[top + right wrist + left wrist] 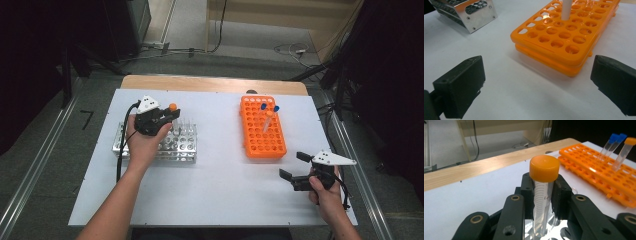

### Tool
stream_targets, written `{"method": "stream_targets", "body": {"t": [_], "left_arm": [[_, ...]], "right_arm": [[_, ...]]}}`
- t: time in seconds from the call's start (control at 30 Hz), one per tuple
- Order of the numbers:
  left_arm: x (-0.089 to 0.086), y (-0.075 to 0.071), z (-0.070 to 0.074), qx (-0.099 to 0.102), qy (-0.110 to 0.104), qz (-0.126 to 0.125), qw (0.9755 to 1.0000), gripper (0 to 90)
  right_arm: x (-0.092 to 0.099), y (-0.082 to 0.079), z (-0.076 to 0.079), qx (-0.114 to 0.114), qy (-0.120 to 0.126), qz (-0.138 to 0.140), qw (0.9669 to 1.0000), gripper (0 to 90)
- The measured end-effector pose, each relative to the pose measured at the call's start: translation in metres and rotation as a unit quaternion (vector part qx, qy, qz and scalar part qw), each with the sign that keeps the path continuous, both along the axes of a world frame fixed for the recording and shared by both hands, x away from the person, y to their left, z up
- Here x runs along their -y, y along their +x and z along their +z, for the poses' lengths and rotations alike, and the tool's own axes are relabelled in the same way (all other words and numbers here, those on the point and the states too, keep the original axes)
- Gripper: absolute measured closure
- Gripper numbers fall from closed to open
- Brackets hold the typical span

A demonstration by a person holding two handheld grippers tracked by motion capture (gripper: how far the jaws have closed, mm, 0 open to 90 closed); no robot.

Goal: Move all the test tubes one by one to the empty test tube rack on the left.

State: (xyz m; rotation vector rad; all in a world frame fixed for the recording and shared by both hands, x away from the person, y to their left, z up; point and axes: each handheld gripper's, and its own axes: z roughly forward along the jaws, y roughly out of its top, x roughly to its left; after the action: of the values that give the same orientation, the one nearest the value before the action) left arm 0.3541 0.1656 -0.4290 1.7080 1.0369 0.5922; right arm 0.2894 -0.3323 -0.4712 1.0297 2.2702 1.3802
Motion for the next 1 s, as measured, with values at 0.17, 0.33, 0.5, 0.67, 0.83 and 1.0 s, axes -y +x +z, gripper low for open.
{"method": "stream_targets", "body": {"t": [0.17, 0.33, 0.5, 0.67, 0.83, 1.0], "left_arm": [[0.002, 0.0, -0.006, -0.012, 0.005, 0.007, 0.9999, 74.3], [0.002, -0.002, -0.005, -0.019, 0.011, 0.006, 0.9997, 69.0], [-0.001, -0.008, -0.001, -0.013, 0.005, 0.02, 0.9997, 60.0], [-0.005, -0.016, 0.002, -0.002, -0.015, 0.013, 0.9998, 48.3], [-0.009, -0.024, 0.005, -0.009, -0.046, -0.002, 0.9989, 29.8], [-0.006, -0.038, 0.007, -0.014, -0.058, -0.018, 0.998, 3.7]], "right_arm": [[-0.001, 0.0, 0.0, 0.001, -0.001, 0.0, 1.0, 0.0], [-0.001, 0.0, -0.001, -0.002, -0.001, 0.0, 1.0, 0.0], [-0.001, 0.0, -0.001, 0.0, -0.001, 0.001, 1.0, 0.0], [-0.003, 0.0, -0.001, -0.003, -0.002, 0.0, 1.0, 0.0], [-0.004, 0.001, 0.0, 0.0, -0.002, 0.0, 1.0, 0.0], [-0.006, 0.003, 0.002, 0.002, -0.004, 0.006, 1.0, 0.0]]}}
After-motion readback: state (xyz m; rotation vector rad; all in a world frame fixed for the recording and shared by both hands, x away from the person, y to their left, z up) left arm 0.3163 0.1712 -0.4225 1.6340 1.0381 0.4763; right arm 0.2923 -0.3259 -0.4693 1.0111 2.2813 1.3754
